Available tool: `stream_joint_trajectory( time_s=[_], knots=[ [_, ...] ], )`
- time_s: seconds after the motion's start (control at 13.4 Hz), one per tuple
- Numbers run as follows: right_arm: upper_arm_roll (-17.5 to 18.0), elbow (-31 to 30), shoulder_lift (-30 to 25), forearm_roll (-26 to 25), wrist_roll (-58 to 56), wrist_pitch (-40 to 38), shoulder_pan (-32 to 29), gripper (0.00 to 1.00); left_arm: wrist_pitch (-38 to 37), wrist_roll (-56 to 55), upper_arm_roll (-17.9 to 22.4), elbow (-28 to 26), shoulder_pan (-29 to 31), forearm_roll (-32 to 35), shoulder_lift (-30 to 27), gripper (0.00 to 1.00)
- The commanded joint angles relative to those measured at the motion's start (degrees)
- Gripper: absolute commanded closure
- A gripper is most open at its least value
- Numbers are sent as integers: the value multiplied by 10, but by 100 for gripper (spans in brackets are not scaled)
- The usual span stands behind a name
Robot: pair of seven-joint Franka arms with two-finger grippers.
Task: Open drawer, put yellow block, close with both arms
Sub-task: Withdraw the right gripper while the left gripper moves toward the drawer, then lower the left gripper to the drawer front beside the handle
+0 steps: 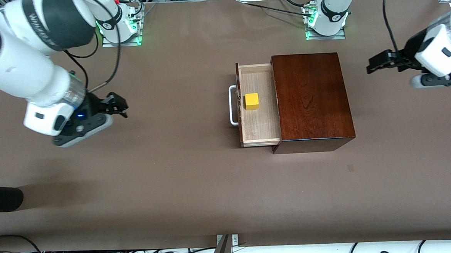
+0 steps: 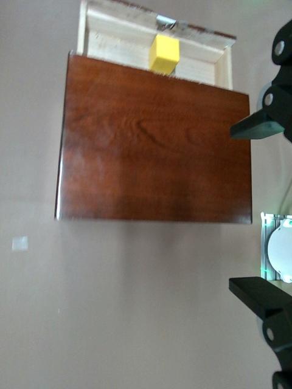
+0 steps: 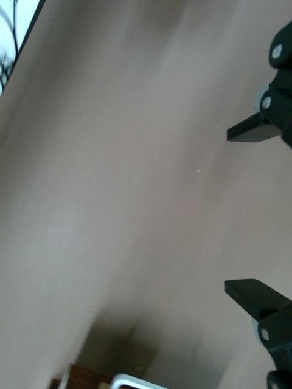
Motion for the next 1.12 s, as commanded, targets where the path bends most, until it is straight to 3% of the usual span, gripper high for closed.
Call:
stream_joint_trajectory(
  time_s=[0.0, 0.3, 0.6, 0.82, 1.05],
  knots=[
    [12, -84, -63, 1, 21, 27, -38, 0, -6, -69, -4, 17, -73, -7, 12, 0],
    [11, -152, -132, -8, 43, 28, -108, 0, 36, -194, -4, 31, -164, -8, 52, 0],
    [-5, -189, -173, -18, 95, 19, -137, 0, 97, -345, -4, 45, -258, -7, 103, 0],
    [-28, -190, -183, -46, 109, -7, -136, 0, 113, -453, -3, 132, -327, -4, 198, 0],
    [-39, -190, -180, -66, 110, -23, -135, 0, 178, -579, 4, 197, -398, 2, 293, 0]
  ],
)
